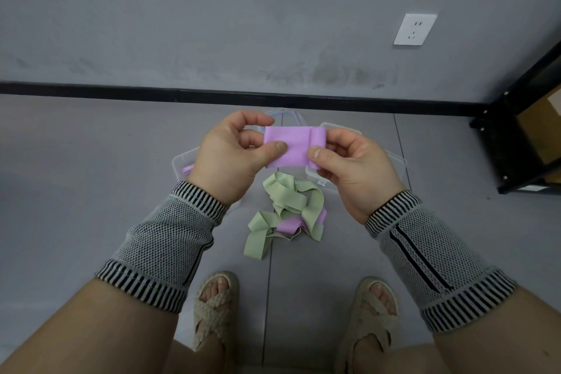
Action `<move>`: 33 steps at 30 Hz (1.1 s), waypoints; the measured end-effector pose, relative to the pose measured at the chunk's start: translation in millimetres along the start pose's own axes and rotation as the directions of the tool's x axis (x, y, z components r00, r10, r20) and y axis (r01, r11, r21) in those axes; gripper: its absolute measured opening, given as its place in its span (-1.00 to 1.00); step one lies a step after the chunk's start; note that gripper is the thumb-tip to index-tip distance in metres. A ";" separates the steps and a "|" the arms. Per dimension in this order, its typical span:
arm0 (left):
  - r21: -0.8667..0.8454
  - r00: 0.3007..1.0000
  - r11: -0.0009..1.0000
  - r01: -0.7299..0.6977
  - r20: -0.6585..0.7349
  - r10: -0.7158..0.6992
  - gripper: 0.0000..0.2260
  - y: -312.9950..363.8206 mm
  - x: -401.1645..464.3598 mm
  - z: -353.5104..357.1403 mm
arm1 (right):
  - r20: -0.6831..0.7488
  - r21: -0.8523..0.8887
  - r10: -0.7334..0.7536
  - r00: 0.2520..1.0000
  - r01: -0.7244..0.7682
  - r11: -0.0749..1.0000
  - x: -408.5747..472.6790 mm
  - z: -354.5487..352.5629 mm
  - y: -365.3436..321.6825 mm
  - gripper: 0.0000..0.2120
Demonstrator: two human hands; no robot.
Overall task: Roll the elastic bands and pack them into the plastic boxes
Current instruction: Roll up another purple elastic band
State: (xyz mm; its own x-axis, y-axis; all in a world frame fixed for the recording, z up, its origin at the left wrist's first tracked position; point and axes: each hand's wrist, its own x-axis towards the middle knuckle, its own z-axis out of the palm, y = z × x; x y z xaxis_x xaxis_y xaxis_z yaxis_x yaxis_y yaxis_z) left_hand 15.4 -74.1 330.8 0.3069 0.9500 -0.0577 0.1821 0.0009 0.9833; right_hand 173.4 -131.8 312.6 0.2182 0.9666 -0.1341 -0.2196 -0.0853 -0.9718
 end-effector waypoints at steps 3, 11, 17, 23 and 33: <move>0.011 1.000 1.000 -0.010 0.011 0.010 -0.75 0.3 -0.4 1.7 | -0.012 0.014 0.006 1.000 -0.005 1.000 -0.7 -1.1 -1.4 -0.82; -0.023 0.999 1.000 -0.020 0.037 0.021 -0.75 1.3 -2.3 3.6 | 0.011 0.033 -0.032 0.999 0.032 0.999 -4.3 3.7 -5.8 -0.75; -0.029 0.998 0.999 -0.031 0.054 0.032 -0.75 1.1 -3.3 6.5 | -0.010 -0.092 -0.113 0.994 0.111 0.989 -6.3 6.6 -3.8 -0.73; -0.041 0.999 0.999 -0.022 0.034 0.024 -0.74 1.0 -2.0 4.8 | -0.031 -0.081 -0.169 0.985 0.166 0.983 -9.4 8.3 -6.4 -0.76; -0.053 0.999 0.998 -0.020 0.032 0.022 -0.75 2.0 -3.0 4.6 | -0.044 -0.140 -0.219 0.975 0.211 0.967 -11.2 12.2 -9.0 -0.78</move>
State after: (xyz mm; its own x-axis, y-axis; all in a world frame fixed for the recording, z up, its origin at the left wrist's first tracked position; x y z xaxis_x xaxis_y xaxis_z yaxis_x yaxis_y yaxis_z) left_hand 19.2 -78.4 332.2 0.3403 0.9394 -0.0418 0.1263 -0.0016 0.9920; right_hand 161.3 -138.9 325.3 0.3026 0.9502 0.0740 -0.0333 0.0881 -0.9956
